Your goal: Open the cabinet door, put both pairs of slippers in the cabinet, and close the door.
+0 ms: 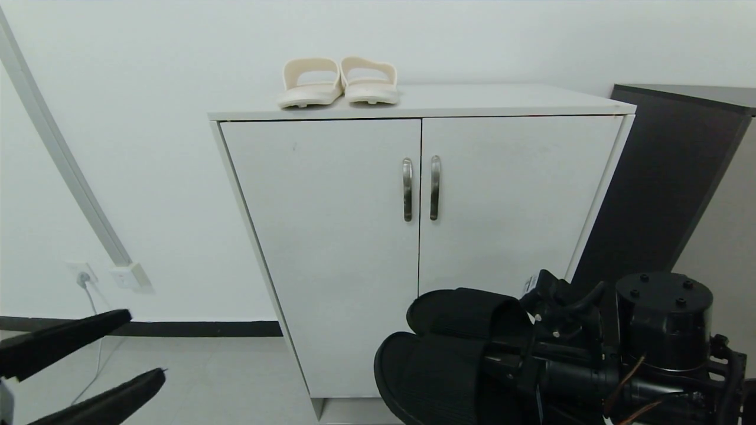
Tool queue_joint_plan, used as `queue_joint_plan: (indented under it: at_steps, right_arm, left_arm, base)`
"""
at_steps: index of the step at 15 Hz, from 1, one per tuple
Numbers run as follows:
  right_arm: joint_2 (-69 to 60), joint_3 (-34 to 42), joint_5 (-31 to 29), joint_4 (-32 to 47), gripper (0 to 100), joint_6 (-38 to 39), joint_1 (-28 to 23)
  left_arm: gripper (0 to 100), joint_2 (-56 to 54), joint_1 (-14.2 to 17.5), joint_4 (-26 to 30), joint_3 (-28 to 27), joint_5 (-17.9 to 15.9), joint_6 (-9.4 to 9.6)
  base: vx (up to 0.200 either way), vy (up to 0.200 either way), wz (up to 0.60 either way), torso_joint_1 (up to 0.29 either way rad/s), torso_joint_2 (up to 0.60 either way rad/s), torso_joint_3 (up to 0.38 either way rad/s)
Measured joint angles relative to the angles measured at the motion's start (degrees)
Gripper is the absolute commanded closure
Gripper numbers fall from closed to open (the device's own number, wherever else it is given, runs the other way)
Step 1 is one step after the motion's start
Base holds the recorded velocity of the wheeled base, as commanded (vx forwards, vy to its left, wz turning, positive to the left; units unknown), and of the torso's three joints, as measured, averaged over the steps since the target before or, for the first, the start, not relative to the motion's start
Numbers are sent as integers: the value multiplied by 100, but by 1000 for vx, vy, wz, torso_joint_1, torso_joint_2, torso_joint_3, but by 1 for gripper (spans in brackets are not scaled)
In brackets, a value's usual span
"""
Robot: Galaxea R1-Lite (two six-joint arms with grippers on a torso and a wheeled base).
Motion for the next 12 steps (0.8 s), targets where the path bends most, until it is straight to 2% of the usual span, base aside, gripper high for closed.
queue_joint_plan:
  at_steps: [2,5,8,12]
  right_arm:
    - [9,20,0,0,100,0,0]
    - [52,30,0,2,100,2,-6]
    - [111,33,2,0,100,13,-17]
    - [205,17,2,0,100,33,-46]
  left_arm:
    - [0,667,-700,-597,-156,-41,-5]
    - [0,1580,-1526,-1334,-389,-48,-27]
    - [0,2525,-2075,-1910,-877,41,-82]
    - [0,3658,-2693,-2053,-1948,112,-93]
  base:
    - [0,0,0,0,0,0]
    - [0,0,0,0,0,0]
    - [0,0,0,0,0,0]
    - [0,0,0,0,0,0]
